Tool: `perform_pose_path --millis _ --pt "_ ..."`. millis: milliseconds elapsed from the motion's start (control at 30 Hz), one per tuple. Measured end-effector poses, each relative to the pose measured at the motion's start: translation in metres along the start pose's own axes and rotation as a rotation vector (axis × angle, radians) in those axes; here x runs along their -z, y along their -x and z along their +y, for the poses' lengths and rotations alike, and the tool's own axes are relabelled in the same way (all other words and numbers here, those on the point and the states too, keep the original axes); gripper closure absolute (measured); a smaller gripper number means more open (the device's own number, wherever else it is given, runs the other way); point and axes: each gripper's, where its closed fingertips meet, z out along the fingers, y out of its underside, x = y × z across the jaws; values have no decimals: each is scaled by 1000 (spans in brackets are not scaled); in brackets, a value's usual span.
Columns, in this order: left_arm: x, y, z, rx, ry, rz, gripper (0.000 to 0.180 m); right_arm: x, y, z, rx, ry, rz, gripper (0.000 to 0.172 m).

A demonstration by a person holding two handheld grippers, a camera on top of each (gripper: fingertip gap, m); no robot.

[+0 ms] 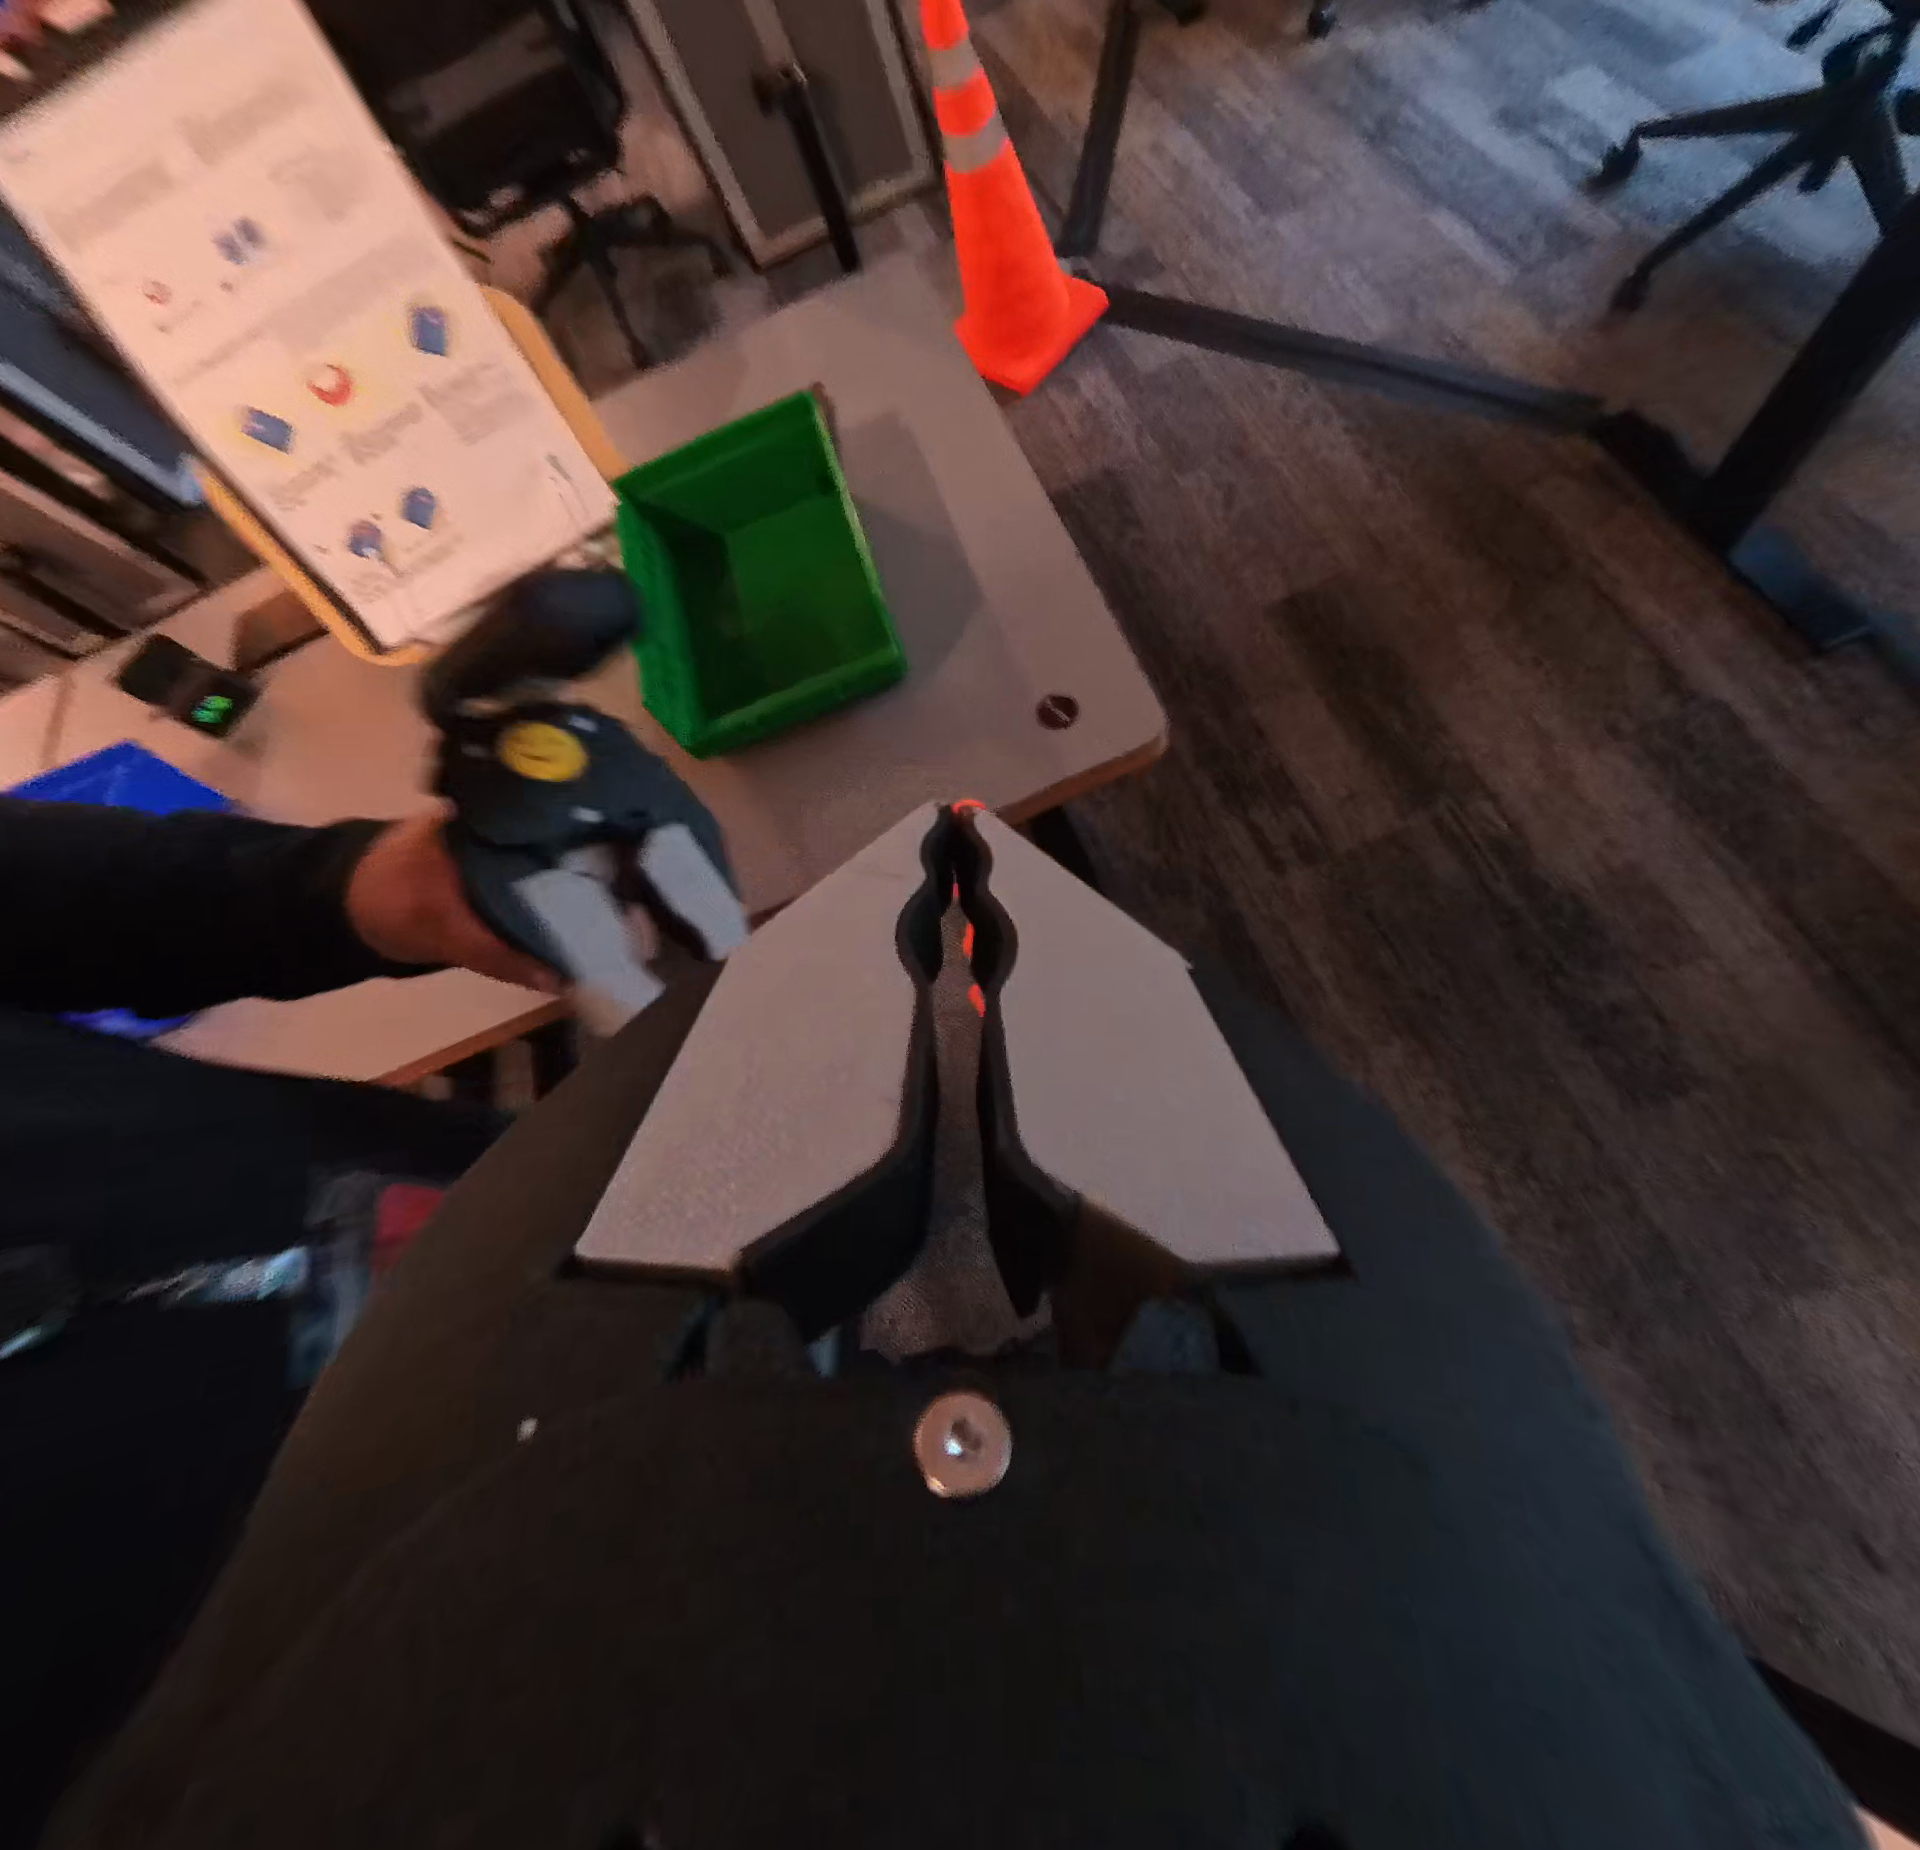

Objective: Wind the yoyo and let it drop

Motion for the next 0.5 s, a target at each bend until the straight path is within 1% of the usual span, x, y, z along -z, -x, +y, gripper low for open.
perform_pose_path --millis 33,67,100,133,167,200,233,267,300,333,367,400,467,500 --pt "0 -8 -22 -63 -5 6 165 -14 -13 -2 -25 12 6 172" --pt "0 -22 -41 -136 0 47 178 -25 -27 -9 -63 14 6 172" --pt "-3 -40 -54 -210 16 103 180 -32 -39 -22 -94 5 9 172" --pt "-10 -53 -55 -281 71 159 180 -33 -46 -39 -108 -11 13 172" --pt "-21 -53 -44 -328 185 173 180 -28 -47 -58 -103 -26 17 172" --pt "-33 -37 -27 -354 322 130 180 -18 -43 -78 -72 -40 30 172" --pt "-44 -10 -15 -366 411 37 180 -3 -33 -97 -16 -52 51 172" --pt "-53 19 -11 -366 425 -52 180 15 -20 -111 46 -59 76 172" --pt "-60 49 -17 -349 384 -139 180 34 -5 -120 96 -67 95 172" --pt "-62 81 -34 -327 311 -236 180 53 13 -124 130 -87 96 172" --pt "-61 109 -61 -286 213 -308 180 70 34 -122 147 -112 76 172" --pt "-59 125 -93 -207 105 -318 180 83 56 -116 152 -141 42 172" --pt "-63 124 -168 -32 -100 -153 180 96 100 -93 158 -206 -24 172" --pt "-64 121 -206 35 -171 -84 180 97 116 -78 168 -234 -24 172"
